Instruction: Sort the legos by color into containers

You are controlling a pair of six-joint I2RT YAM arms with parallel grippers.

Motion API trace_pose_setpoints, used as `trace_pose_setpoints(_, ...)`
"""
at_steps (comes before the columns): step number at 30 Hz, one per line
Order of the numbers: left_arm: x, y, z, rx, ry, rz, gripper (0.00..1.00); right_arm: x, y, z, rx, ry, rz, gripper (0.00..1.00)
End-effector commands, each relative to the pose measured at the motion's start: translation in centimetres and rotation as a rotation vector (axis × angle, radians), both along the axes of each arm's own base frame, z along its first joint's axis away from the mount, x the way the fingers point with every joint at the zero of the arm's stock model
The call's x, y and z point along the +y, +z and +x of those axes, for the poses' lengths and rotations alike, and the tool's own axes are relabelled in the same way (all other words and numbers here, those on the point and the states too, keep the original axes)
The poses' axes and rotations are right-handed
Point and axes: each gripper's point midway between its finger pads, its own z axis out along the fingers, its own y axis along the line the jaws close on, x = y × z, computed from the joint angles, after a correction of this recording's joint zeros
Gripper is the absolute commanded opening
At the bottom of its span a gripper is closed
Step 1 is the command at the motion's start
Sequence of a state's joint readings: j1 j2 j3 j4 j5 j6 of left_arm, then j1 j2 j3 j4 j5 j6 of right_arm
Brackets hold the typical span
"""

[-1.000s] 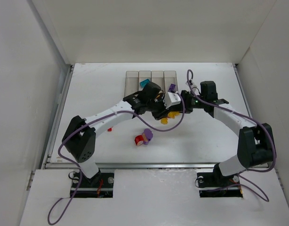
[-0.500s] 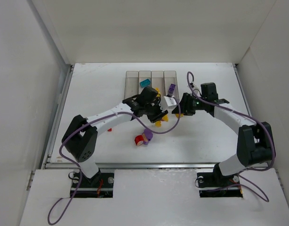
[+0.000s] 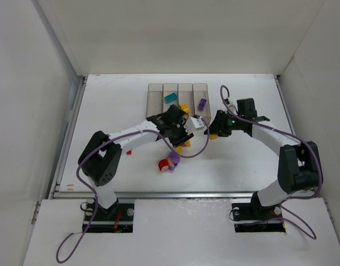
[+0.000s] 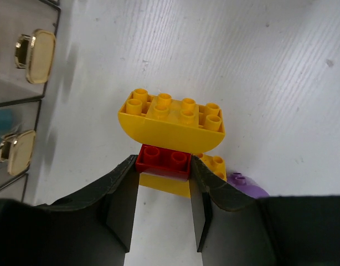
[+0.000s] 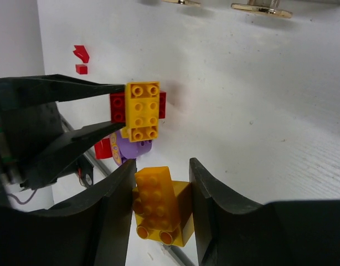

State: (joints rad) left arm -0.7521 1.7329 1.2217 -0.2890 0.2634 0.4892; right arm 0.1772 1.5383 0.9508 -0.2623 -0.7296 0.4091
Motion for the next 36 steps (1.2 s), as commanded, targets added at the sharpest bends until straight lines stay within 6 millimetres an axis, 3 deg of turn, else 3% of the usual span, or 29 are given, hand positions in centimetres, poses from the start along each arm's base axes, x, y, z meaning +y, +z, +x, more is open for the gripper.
trace_pose_setpoints(1, -0.5, 0.2, 0.6, -0.002, -0.004, 0.012, 0.22, -0.3, 2.1, 0.9, -0.102, -0.001, -0.019, 0.0)
trace_pose_setpoints(3, -0.9, 0.2, 0.3, 0.007, -0.022, -0.011, 0.33, -0.4, 3.1, 1.0, -0.128, -0.009, -0.023, 0.0)
trace_pose_setpoints(6, -0.8, 0.4, -0.1, 0.002, -0.036, -0.022, 0.51, -0.4, 2.9, 0.8, -0.124, -0.004, -0.028, 0.0)
trace_pose_setpoints(10, -1.1, 1.1, 0.0, -0.021, -0.05, -0.047, 0.62, -0.4, 4.1, 0.7, -0.144, -0.015, -0.015, 0.0)
trace_pose_setpoints(14, -1.6, 3.8, 0.0, -0.074, -0.064, -0.115, 0.79, -0.1, 6.1, 1.0, -0.196, -0.009, 0.017, 0.0)
trace_pose_setpoints(17, -1.9, 6.0, 0.2, -0.126, -0.081, -0.161, 0.82, 0.0, 8.3, 1.2, -0.237, -0.02, 0.037, 0.0)
trace_pose_setpoints(18, -2.1, 7.4, 0.3, -0.15, -0.081, -0.182, 1.0, 0.0, 8.8, 1.0, -0.252, -0.02, 0.04, 0.0)
trace_pose_setpoints(20, -2.1, 8.7, 0.5, -0.199, -0.104, -0.196, 1.0, 0.1, 10.7, 1.4, -0.302, -0.02, 0.049, 0.0)
trace_pose_setpoints(22, -2.5, 11.3, 1.0, -0.277, -0.12, -0.242, 1.0, 0.2, 12.5, 1.2, -0.337, -0.017, 0.067, 0.0)
trace_pose_setpoints(24, -2.8, 15.6, 1.3, -0.414, -0.16, -0.32, 1.0, 0.3, 14.3, 1.2, -0.367, -0.019, 0.091, 0.0)
trace_pose_setpoints(25, -2.9, 16.1, 0.8, -0.434, -0.176, -0.353, 1.0, 0.5, 15.6, 0.9, -0.394, -0.009, 0.112, 0.0)
trace_pose_setpoints(27, -3.2, 21.5, 0.5, -0.588, -0.199, -0.496, 1.0, 1.1, 18.0, 0.5, -0.429, 0.018, 0.165, 0.0)
trace_pose_setpoints(30, -3.6, 24.0, -0.8, -0.618, -0.192, -0.622, 1.0, 1.4, 21.1, 0.0, -0.475, 0.019, 0.219, 0.0)
trace_pose_setpoints(32, -3.9, 26.6, -0.7, -0.6, -0.13, -0.716, 1.0, 1.5, 21.7, -0.1, -0.472, 0.022, 0.239, 0.0)
trace_pose_setpoints(34, -5.1, 25.4, -1.0, -0.511, -0.156, -0.696, 1.0, 1.6, 23.2, -0.5, -0.493, 0.03, 0.263, 0.0)
trace_pose_setpoints(36, -5.9, 26.1, -1.0, -0.497, -0.159, -0.702, 1.0, 1.6, 24.3, -0.9, -0.495, 0.022, 0.283, 0.0)
